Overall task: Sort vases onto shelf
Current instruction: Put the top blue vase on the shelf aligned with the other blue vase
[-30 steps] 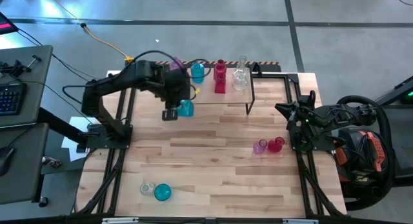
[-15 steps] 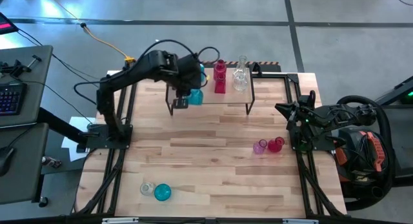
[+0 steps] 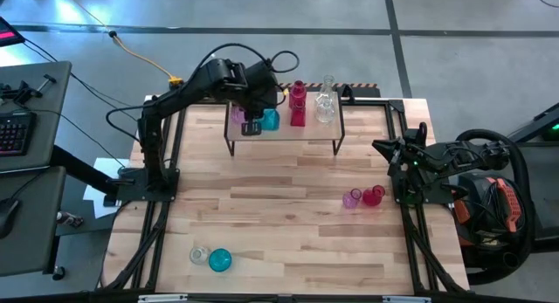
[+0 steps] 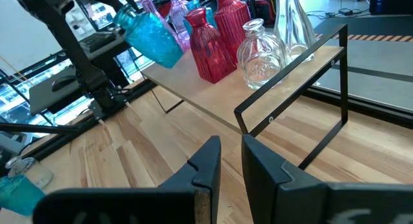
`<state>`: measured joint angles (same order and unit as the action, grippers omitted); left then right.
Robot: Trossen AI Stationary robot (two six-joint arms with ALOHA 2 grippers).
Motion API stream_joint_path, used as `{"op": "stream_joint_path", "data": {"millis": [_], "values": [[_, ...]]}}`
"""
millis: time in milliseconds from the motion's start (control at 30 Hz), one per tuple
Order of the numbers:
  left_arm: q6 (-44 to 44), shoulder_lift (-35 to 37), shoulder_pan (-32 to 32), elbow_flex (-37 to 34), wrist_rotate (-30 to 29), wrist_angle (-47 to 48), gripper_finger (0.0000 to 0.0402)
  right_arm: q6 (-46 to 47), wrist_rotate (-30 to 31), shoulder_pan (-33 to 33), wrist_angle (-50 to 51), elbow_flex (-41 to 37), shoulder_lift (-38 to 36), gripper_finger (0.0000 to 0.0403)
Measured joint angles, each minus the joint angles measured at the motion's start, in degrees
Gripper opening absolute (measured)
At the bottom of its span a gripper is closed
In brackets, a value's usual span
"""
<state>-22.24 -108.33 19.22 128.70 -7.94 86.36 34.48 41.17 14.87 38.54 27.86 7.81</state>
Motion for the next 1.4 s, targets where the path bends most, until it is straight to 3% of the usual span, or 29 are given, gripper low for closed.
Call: {"op": "stream_joint_path", "data": {"millis": [1400], "values": [[3.5, -2.4, 3.4, 0.0, -1.6, 0.5, 0.0037, 0.0, 0.0, 0.0, 0.0, 0.0, 0.0, 0.0044]]}}
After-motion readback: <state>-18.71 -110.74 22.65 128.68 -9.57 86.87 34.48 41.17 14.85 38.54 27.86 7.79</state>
